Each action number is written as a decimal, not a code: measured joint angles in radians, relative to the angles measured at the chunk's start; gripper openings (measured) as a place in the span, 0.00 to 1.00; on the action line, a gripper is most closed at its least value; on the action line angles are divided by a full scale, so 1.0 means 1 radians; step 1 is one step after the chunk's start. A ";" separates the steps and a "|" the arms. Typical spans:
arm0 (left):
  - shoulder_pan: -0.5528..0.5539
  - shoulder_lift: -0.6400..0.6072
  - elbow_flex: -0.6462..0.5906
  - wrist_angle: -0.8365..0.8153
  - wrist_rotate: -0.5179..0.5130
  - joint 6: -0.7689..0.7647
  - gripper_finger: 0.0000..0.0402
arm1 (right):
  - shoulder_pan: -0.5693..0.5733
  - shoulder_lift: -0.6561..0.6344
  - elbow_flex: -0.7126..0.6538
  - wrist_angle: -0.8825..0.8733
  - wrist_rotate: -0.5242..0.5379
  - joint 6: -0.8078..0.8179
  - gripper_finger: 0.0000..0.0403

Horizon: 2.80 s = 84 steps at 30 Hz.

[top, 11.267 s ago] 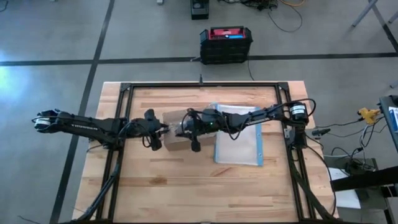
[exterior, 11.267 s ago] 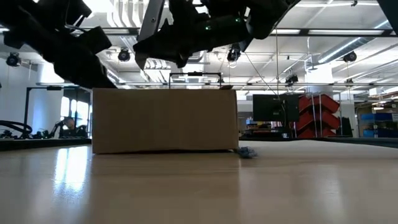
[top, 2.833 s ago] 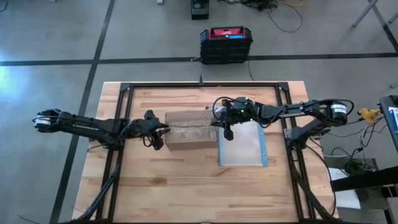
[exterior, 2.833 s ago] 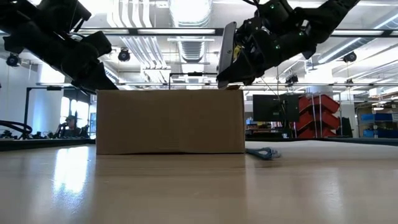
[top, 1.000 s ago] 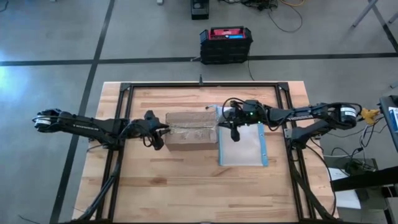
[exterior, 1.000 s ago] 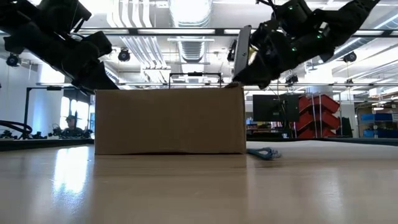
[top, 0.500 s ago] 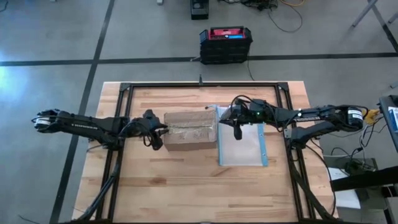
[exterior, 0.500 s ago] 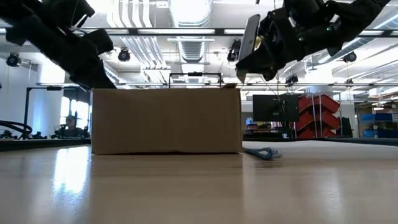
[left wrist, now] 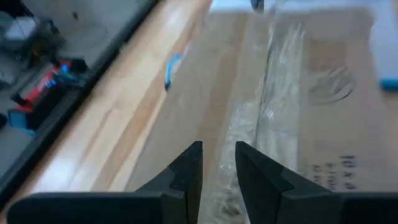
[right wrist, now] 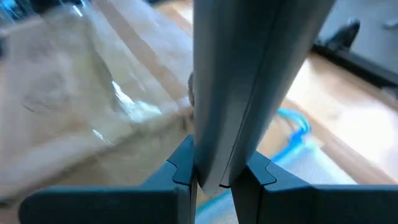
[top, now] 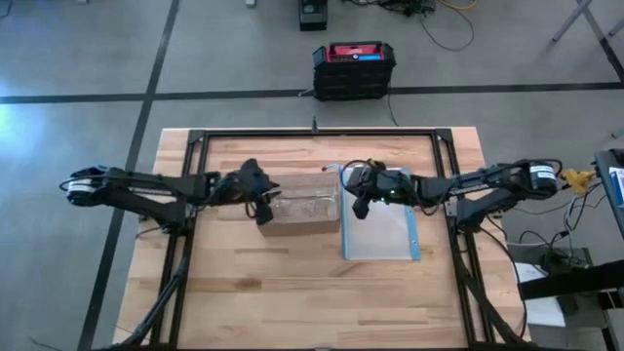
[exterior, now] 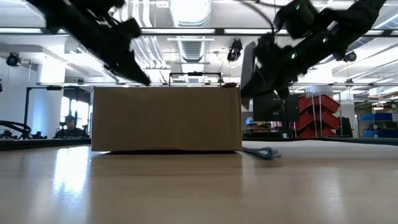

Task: Unpack boxes
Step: Open the cardboard box using the silver cutter

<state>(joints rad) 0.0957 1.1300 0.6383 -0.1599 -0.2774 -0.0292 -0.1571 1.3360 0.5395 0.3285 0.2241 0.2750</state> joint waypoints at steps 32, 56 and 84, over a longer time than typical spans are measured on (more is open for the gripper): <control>0.164 0.366 0.184 0.255 0.380 0.278 0.20 | 0.035 0.244 0.242 0.185 0.218 0.299 0.11; 0.189 0.377 0.218 0.096 0.392 0.274 0.20 | 0.089 0.392 0.365 0.245 0.325 0.361 0.11; 0.194 0.379 0.217 0.098 0.391 0.269 0.20 | 0.132 0.429 0.384 0.229 0.408 0.441 0.11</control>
<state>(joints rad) 0.2893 1.5089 0.8551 -0.0620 0.1136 0.2395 -0.0247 1.7649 0.9234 0.5571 0.6322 0.7158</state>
